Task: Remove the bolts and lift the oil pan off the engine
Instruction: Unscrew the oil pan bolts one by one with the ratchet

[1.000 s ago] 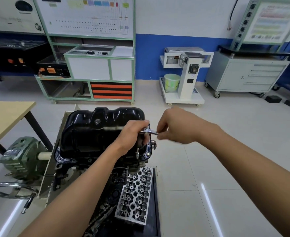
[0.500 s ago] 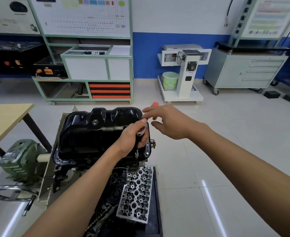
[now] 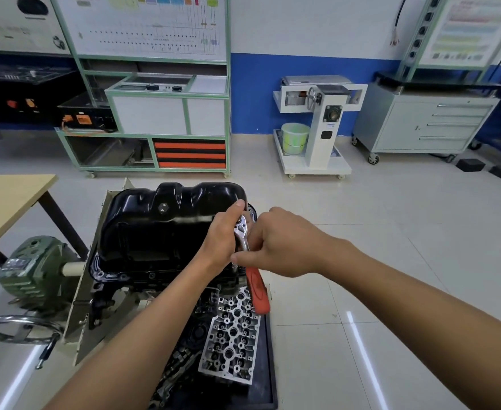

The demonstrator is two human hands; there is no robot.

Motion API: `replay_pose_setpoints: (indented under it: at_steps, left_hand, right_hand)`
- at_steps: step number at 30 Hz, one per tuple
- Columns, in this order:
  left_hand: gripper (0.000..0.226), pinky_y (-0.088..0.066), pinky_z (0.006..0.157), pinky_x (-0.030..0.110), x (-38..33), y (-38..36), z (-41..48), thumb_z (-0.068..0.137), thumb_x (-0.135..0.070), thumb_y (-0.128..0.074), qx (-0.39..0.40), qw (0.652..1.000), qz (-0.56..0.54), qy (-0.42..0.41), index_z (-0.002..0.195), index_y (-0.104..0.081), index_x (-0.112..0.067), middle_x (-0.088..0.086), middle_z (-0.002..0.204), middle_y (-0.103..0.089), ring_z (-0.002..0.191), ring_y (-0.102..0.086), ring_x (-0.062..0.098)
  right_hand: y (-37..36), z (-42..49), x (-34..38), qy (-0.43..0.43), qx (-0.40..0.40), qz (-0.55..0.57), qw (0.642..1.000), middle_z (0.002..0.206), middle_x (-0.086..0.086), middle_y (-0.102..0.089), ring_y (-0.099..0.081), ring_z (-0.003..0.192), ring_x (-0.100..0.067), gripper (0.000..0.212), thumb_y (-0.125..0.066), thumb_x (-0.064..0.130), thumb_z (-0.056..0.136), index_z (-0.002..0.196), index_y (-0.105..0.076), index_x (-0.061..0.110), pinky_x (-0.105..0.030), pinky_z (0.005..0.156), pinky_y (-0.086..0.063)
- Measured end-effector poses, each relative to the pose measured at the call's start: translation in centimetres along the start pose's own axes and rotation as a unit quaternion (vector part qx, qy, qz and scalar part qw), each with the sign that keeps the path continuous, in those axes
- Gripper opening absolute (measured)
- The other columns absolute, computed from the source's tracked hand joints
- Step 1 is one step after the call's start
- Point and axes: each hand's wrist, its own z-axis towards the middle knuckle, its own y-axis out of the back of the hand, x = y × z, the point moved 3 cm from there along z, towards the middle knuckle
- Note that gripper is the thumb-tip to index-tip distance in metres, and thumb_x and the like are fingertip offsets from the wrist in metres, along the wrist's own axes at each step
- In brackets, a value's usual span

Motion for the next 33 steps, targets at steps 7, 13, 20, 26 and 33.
replay_pose_setpoints:
  at_steps: [7,13,20,26,33]
  left_hand:
    - [0.06,-0.043,0.07,0.032,-1.4,0.6,-0.3,0.091,-0.056,-0.05,0.16,0.982,0.1,-0.014,0.061,-0.059,-0.005,0.013,0.058,-0.055,0.06,-0.049,0.026]
    - [0.068,-0.045,0.063,0.022,-1.1,-0.9,0.1,0.088,-0.051,-0.055,0.249,0.962,0.115,0.005,0.058,-0.052,0.01,0.02,0.055,-0.049,0.051,-0.045,0.026]
    - [0.074,-0.043,0.059,0.025,-0.6,0.2,0.6,0.091,-0.069,-0.039,0.127,0.989,0.078,0.009,0.049,-0.045,-0.008,0.011,0.045,-0.039,0.048,-0.041,0.022]
    - [0.07,-0.035,0.053,0.029,-0.6,0.0,0.4,0.093,-0.056,-0.04,0.018,0.999,0.047,0.01,0.049,-0.048,-0.003,0.014,0.049,-0.041,0.048,-0.036,0.024]
    - [0.058,-0.034,0.056,0.029,-0.2,-0.3,0.4,0.106,-0.033,-0.045,-0.032,0.999,-0.008,0.013,0.051,-0.049,-0.012,0.004,0.052,-0.042,0.053,-0.037,0.015]
  right_hand:
    - [3.7,1.2,-2.4,-0.024,0.029,-0.125,0.991,0.068,0.005,-0.067,-0.061,0.066,-0.014,0.011,-0.077,0.034,0.083,0.079,-0.078,0.024,-0.033,0.063,-0.053]
    - [3.1,4.4,-1.8,0.086,-0.039,-0.207,0.974,0.128,0.006,-0.067,-0.063,0.109,-0.022,0.028,-0.06,0.014,0.092,0.109,-0.076,0.028,-0.033,0.076,-0.051]
    - [2.6,3.2,-3.7,0.045,-0.093,-0.146,0.984,0.103,0.006,-0.073,-0.062,0.098,-0.022,0.02,-0.058,0.023,0.095,0.107,-0.073,0.026,-0.039,0.075,-0.051]
    - [2.6,0.3,-2.7,-0.034,-0.054,-0.112,0.992,0.063,0.003,-0.06,-0.052,0.075,-0.02,0.039,-0.059,0.046,0.094,0.064,-0.062,0.021,-0.032,0.055,-0.04]
    - [0.7,0.2,0.2,-0.032,-0.002,0.024,0.999,0.052,-0.01,-0.061,-0.045,0.04,-0.011,0.048,-0.064,0.034,0.094,0.059,-0.069,0.002,-0.033,0.051,-0.045]
